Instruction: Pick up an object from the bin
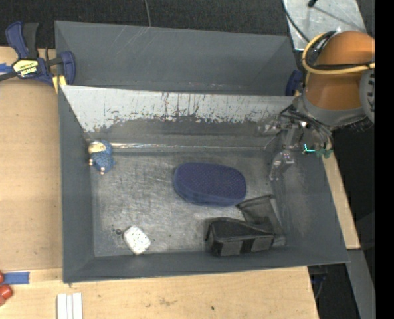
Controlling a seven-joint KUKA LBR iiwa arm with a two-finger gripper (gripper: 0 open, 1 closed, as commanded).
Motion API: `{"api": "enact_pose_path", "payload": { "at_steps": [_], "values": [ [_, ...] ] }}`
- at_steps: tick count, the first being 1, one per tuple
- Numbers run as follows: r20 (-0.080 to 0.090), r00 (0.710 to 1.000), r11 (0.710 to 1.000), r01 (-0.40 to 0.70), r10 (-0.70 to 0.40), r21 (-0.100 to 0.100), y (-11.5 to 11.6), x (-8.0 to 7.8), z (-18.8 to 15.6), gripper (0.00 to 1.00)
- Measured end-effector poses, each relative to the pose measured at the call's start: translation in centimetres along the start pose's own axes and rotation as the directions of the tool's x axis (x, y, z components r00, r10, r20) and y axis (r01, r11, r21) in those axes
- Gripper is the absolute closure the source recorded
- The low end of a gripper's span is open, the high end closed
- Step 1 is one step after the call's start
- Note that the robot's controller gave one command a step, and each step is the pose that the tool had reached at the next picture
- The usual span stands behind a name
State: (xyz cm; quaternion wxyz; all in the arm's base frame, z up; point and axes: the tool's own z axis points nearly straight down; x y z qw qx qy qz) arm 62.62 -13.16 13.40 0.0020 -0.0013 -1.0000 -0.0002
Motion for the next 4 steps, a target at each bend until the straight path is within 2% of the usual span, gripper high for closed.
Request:
{"api": "enact_pose_path", "payload": {
  "at_steps": [1, 2, 3, 4],
  "values": [
    [0.009, 0.993, 0.993, 0.114, -0.114, 0.0, 5.6, 3.9, 5.8, 0.0],
    [0.019, 0.993, 0.994, 0.113, -0.113, 0.004, 5.4, 3.6, 5.4, 1.0],
    [0.009, 0.993, 0.993, 0.114, -0.114, 0.002, 5.4, 3.8, 5.7, 0.0],
    [0.013, 0.988, 0.988, 0.154, -0.155, 0.005, 11.6, 3.8, 5.8, 0.0]
  ]
}}
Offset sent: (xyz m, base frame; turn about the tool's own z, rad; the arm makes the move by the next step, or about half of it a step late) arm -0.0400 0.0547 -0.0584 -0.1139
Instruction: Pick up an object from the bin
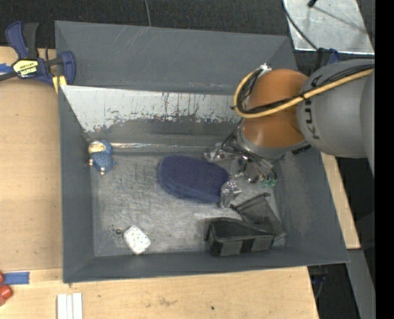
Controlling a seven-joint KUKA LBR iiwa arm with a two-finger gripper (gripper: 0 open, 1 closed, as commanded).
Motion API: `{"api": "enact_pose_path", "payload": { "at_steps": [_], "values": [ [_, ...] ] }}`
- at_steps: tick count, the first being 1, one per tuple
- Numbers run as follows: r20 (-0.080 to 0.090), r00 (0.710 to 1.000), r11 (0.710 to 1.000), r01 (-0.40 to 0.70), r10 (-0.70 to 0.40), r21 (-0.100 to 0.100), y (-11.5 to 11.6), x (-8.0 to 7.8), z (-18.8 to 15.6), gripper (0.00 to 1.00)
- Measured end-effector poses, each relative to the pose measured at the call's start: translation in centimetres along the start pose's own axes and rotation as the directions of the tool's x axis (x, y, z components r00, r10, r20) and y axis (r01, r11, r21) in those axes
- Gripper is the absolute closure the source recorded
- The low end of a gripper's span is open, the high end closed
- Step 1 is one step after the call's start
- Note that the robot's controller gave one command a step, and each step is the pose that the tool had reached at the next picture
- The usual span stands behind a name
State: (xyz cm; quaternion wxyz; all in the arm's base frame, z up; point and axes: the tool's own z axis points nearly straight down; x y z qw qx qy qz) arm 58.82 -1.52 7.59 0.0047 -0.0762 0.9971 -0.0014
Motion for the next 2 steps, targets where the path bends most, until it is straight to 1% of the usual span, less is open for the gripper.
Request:
{"api": "enact_pose_path", "payload": {
  "at_steps": [1, 2],
  "values": [
    [0.005, 1.0, 1.0, -0.003, 0.003, -0.001, -0.2, -0.1, -0.1, 1.0],
    [0.003, 0.982, 0.982, 0.187, -0.187, -0.001, 0.7, 1.1, -16.6, 1.0]
  ]
}}
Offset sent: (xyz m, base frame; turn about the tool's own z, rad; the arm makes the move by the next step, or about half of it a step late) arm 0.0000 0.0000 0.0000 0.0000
